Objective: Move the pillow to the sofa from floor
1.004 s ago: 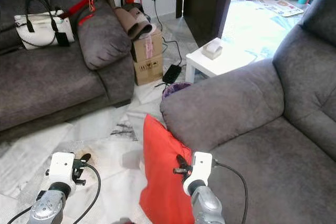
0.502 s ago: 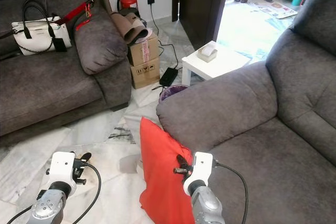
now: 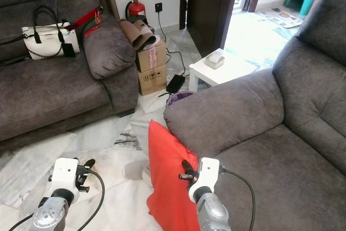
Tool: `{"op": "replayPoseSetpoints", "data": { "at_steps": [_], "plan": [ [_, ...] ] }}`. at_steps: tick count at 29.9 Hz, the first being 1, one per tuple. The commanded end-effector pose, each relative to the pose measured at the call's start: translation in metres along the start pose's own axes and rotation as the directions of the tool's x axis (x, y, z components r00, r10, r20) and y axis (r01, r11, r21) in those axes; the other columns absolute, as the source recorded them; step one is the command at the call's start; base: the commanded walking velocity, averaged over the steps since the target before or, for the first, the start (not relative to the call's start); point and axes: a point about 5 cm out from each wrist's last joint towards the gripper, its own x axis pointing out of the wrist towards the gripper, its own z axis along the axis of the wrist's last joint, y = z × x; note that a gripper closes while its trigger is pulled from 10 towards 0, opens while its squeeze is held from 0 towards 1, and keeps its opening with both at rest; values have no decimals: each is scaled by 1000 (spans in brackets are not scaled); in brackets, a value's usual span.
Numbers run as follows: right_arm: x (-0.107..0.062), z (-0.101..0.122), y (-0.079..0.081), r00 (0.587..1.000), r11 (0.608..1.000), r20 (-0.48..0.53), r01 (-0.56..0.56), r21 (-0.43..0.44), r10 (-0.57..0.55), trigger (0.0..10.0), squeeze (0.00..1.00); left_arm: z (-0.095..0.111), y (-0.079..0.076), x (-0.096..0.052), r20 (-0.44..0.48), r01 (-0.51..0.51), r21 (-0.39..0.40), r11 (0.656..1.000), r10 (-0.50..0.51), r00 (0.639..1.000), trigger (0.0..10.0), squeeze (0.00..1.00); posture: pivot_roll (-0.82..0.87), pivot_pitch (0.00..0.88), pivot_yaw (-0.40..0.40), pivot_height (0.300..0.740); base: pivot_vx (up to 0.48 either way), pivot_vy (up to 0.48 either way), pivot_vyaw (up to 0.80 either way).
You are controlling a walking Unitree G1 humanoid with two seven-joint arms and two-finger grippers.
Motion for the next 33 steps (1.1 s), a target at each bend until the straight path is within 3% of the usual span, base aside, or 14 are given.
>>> {"op": "replayPoseSetpoints", "data": {
  "at_steps": [1,33],
  "plan": [
    [6,18,6,995,999,93,-35,-24,37,10000,0,-4,0,-3,-16,4,14,1000,-4,1000,10000,0,144,124,33,740,0,0,0],
    [4,15,6,995,999,97,-37,-7,37,10000,0,-2,-3,-5,10,19,19,1000,-19,1000,10000,0,147,130,33,740,0,0,0]
  ]
}}
